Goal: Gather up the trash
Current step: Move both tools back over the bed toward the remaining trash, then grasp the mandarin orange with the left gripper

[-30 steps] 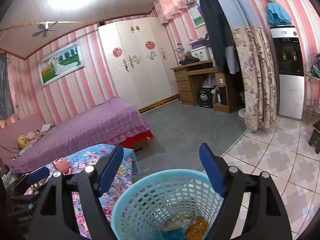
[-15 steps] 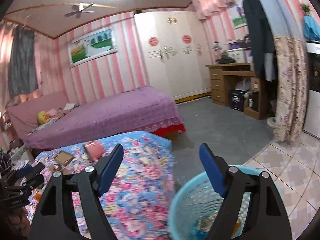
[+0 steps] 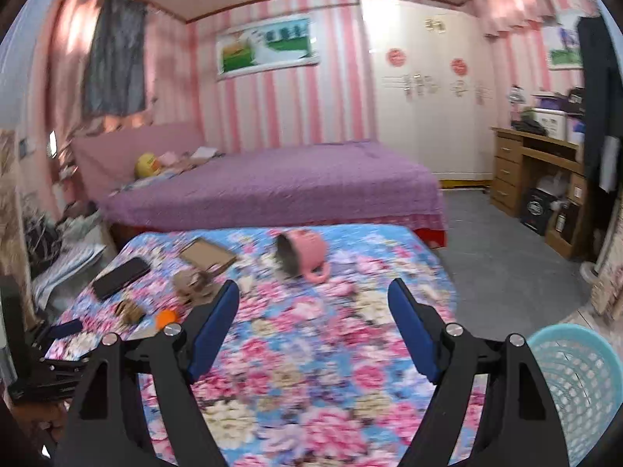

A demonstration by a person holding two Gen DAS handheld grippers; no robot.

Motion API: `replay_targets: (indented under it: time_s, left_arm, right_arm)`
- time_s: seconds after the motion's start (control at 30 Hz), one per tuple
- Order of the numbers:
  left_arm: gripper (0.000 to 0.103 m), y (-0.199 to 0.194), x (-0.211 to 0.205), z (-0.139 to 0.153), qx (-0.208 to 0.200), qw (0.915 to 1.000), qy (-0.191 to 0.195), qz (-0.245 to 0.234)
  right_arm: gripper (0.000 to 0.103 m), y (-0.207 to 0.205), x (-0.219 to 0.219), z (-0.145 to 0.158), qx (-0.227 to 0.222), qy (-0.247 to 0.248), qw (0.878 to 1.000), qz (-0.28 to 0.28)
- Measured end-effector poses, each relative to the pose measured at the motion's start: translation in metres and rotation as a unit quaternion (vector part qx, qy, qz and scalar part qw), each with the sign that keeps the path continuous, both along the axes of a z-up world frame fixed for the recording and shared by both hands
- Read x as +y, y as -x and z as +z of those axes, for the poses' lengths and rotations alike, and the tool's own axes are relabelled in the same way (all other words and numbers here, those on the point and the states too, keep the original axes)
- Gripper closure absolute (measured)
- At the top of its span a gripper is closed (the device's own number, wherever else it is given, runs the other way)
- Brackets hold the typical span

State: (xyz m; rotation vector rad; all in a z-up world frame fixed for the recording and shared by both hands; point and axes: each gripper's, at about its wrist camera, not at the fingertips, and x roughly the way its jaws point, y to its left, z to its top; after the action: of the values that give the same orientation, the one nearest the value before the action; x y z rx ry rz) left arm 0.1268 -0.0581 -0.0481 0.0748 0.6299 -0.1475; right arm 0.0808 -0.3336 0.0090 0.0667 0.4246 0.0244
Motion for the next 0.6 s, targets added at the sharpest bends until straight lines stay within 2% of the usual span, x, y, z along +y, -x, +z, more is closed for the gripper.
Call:
replay_targets:
  time_s: [0.2,0.3,0.47,0.5,0.57,0.6]
  left_arm:
    - [0.015,-0.01,0.009,-0.011,0.026,0.9991,0.028,-0.021]
    - [0.023,-0.018,0.002,-0.013,0.033,0.9984,0.038,-0.026]
    - [0.048,-0.028,-0.013,-0.031,0.075,0.9959,0.012,-0.049]
    - [0.052,-0.03,-0.013,-0.033,0.08,0.9953,0.016,-0.053]
    - [0.074,-0.03,-0.011,-0.034,0.085,0.9943,0.028,-0.058]
    - [0.075,-0.028,-0.011,-0.032,0.084,0.994,0.035,-0.061]
  right_arm:
    - [0.025,-0.021,0.027,-0.016,0.03,0.002,0.999,0.018]
    - [0.025,-0.029,0.038,-0.022,0.043,0.005,0.999,0.025]
    - [0.025,-0.031,0.052,-0.025,0.048,0.008,0.998,0.043]
    - [0.025,-0.031,0.055,-0.025,0.049,0.009,0.998,0.047]
    - [0.025,-0.033,0.059,-0.026,0.051,0.013,0.997,0.053]
    - [0.025,-0.033,0.06,-0.026,0.052,0.013,0.997,0.055]
